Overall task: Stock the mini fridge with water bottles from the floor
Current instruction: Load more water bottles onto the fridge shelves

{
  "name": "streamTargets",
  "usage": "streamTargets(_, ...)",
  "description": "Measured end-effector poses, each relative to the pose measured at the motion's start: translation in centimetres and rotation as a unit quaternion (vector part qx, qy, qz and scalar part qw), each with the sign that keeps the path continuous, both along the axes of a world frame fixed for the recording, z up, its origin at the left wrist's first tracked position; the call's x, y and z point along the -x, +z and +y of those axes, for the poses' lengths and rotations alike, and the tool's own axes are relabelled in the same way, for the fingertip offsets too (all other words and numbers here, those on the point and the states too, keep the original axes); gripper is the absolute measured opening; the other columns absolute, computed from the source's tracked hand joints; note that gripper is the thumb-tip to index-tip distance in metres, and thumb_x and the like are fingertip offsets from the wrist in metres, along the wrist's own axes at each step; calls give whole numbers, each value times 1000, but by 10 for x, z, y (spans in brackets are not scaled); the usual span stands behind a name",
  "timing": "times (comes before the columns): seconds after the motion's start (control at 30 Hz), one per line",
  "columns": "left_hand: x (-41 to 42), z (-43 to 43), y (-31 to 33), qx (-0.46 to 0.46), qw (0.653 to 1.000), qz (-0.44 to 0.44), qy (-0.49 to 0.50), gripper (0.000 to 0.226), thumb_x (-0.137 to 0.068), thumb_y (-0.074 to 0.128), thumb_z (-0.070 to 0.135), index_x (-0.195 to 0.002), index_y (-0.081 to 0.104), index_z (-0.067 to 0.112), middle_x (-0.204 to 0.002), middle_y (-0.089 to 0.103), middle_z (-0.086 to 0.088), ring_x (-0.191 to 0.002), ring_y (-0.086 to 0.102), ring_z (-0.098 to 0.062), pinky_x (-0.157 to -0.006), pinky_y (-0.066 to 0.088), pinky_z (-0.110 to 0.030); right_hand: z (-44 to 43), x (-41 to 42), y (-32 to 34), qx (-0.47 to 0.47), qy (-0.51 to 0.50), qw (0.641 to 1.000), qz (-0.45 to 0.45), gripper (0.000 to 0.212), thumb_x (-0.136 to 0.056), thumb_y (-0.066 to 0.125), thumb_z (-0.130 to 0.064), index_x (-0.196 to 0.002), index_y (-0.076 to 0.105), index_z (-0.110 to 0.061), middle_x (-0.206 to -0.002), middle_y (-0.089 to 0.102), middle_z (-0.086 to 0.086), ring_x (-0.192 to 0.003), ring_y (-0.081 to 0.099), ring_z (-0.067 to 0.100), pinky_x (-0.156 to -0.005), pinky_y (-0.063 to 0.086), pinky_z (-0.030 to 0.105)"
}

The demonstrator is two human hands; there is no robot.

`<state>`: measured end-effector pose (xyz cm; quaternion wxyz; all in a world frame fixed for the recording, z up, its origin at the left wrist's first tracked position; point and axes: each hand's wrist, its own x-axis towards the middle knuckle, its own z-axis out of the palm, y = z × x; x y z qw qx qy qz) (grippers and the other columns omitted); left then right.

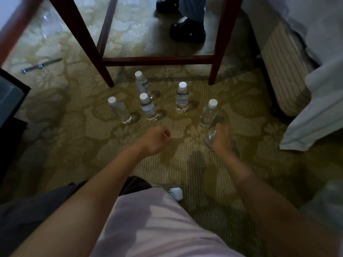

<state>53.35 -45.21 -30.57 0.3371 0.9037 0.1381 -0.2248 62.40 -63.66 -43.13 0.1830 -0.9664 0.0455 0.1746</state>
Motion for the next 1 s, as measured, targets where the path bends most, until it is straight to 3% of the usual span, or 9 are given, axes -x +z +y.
streamTargets(0.27, 12, 10, 3, 25, 999, -6, 26, 24, -93, 48, 12, -114, 56, 3, -100, 53, -5, -91, 51, -17, -65, 39, -16, 22, 12, 14, -138, 20, 988, -72, 29, -83, 63, -13, -110, 60, -5, -114, 63, 15, -108, 57, 31, -89, 46, 37)
streamTargets(0.4, 32, 42, 2, 29, 996, 3, 90, 34, -87, 59, 10, -120, 54, 6, -112, 56, -9, -95, 54, -17, -76, 45, -25, 60, 12, 51, -202, 111, 970, -75, 24, -76, 70, -18, -97, 65, -8, -98, 68, 7, -92, 61, 20, -77, 47, 30)
streamTargets(0.5, 47, 68, 5, 41, 987, 11, 152, 52, -81, 66, 8, -130, 49, 4, -125, 54, -11, -104, 56, -21, -88, 48, -32, 93, 19, 85, -272, 210, 938, -49, 22, -72, 74, -19, -92, 64, -14, -89, 63, -2, -84, 58, 13, -70, 49, 25)
streamTargets(0.6, 59, 86, 15, 99, 973, -18, 207, 59, -78, 70, 4, -132, 47, 6, -122, 53, -4, -94, 55, -10, -72, 47, -17, 132, 27, 121, -329, 280, 902, -27, 26, -72, 76, -21, -91, 59, -21, -91, 59, -7, -84, 55, 7, -64, 43, 13)
streamTargets(0.7, 65, 108, 32, 139, 959, -86, 231, 60, -74, 73, 2, -127, 49, 15, -109, 56, 10, -100, 57, -9, -68, 46, -10, 184, 39, 164, -380, 328, 865, -7, 25, -71, 77, -19, -89, 61, -19, -89, 61, -6, -84, 58, 7, -69, 50, 20)
streamTargets(0.83, 82, 142, 60, 174, 908, -199, 325, 62, -68, 73, -8, -120, 47, 15, -91, 57, 14, -80, 58, 0, -56, 48, -2, 253, 66, 212, -428, 387, 816, -10, 22, -67, 80, -17, -84, 65, -19, -80, 64, -3, -76, 60, 9, -66, 50, 24)
streamTargets(0.9, 101, 164, 73, 136, 891, -239, 362, 61, -66, 76, -4, -115, 48, 17, -91, 58, 13, -79, 58, 1, -54, 47, -2, 284, 83, 233, -437, 439, 785, -10, 24, -67, 80, -19, -83, 64, -23, -79, 63, -6, -75, 59, 6, -67, 49, 21)
streamTargets(1.0, 122, 192, 92, 42, 895, -246, 370, 57, -62, 82, 11, -110, 54, 25, -91, 62, 14, -77, 58, 6, -60, 44, -5, 309, 95, 253, -467, 477, 745, 20, 24, -69, 78, -16, -83, 63, -27, -76, 61, -14, -72, 58, -2, -67, 49, 16)
